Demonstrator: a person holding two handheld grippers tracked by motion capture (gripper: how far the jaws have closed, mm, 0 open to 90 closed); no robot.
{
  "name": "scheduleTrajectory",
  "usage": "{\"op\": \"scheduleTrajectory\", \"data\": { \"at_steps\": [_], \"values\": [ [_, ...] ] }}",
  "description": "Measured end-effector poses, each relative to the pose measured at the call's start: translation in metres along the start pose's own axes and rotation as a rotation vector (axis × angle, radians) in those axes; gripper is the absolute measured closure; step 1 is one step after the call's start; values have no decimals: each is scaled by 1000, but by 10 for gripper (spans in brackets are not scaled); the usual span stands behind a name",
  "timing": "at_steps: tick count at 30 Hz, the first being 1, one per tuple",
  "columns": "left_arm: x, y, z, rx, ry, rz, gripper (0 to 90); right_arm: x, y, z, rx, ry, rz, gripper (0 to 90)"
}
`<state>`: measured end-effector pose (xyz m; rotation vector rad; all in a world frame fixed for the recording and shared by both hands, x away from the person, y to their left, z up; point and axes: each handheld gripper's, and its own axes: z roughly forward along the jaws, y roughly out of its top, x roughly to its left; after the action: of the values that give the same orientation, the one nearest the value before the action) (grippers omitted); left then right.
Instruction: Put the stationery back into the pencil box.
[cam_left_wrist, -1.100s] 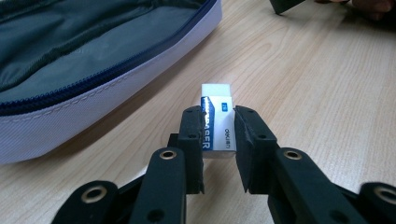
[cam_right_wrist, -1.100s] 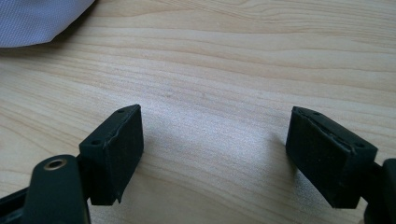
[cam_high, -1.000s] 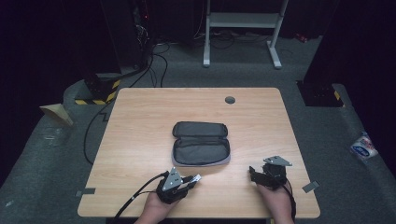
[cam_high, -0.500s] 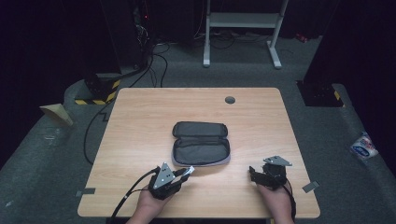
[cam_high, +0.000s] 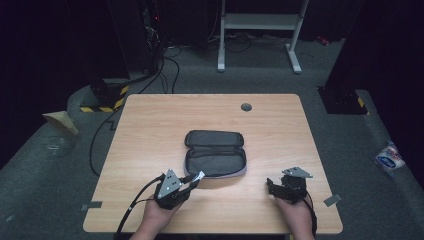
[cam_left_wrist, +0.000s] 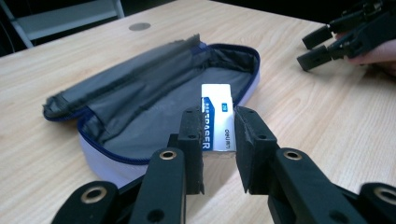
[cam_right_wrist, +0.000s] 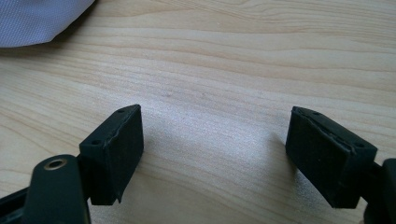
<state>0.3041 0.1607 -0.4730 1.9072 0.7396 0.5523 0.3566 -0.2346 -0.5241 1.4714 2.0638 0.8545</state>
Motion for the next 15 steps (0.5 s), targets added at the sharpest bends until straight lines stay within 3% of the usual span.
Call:
{"op": "scheduleTrajectory", "data": {
  "at_steps": [7, 15],
  "values": [
    [8, 11, -3, -12, 22, 4, 733, 0, 0, 0, 1, 0, 1, 192],
    [21, 21, 2, 9, 54, -9, 733, 0, 0, 0, 0, 0, 0, 192]
  ]
}}
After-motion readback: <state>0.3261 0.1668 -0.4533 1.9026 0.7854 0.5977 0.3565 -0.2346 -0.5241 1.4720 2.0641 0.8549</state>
